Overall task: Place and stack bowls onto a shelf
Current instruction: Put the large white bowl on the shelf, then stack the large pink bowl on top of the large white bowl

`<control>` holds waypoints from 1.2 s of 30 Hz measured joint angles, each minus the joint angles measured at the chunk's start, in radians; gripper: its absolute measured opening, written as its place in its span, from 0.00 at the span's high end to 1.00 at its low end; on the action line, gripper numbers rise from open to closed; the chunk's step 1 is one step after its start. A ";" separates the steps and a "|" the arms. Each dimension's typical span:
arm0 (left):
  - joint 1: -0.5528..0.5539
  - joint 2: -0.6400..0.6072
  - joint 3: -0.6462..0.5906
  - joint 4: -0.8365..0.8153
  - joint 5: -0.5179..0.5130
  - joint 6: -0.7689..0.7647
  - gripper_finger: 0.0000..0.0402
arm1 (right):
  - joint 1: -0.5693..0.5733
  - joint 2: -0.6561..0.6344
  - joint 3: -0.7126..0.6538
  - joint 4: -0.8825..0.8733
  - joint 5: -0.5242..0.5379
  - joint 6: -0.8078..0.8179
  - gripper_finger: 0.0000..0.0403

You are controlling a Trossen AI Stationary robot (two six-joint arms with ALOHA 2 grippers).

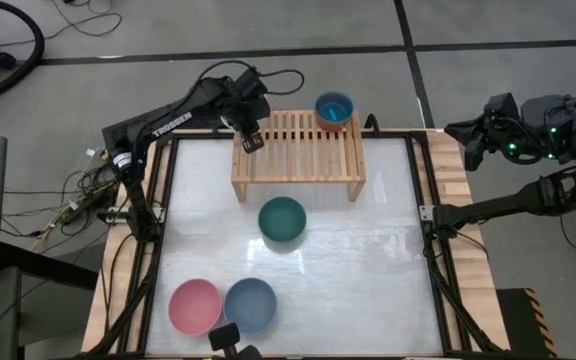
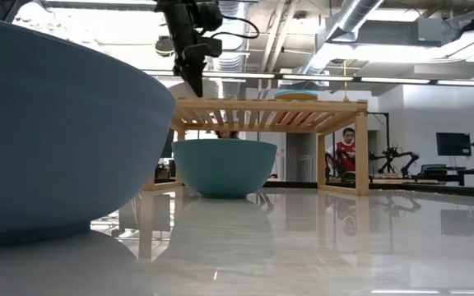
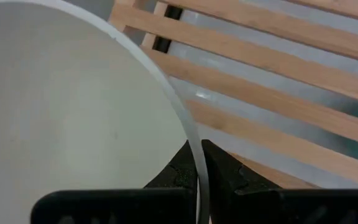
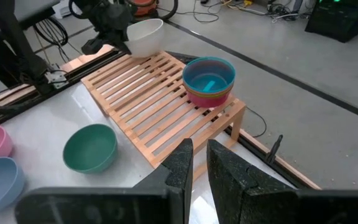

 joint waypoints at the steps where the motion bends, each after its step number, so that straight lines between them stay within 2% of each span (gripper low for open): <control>1: -0.002 0.000 0.000 0.007 -0.002 0.005 1.00 | 0.000 0.000 0.000 0.000 0.001 0.000 0.81; 5: -0.011 0.000 0.000 0.006 -0.026 0.015 1.00 | 0.000 0.000 0.000 0.000 0.001 0.000 0.81; 12: -0.013 0.001 0.000 -0.004 -0.010 0.026 1.00 | 0.000 0.000 0.000 0.000 0.001 0.000 0.81; 17: -0.019 0.001 0.000 -0.007 0.039 0.029 0.98 | 0.000 0.000 0.000 0.000 0.001 0.000 0.81; 23: -0.037 0.001 0.000 -0.017 0.034 0.043 0.88 | 0.000 0.000 0.000 0.000 0.001 -0.001 0.81; 27: -0.042 0.001 0.001 -0.019 0.004 0.045 0.78 | 0.000 0.000 0.000 0.000 0.001 -0.001 0.81; 36: -0.042 0.001 0.013 -0.028 0.009 0.032 0.56 | 0.000 0.000 0.000 0.000 0.001 -0.001 0.81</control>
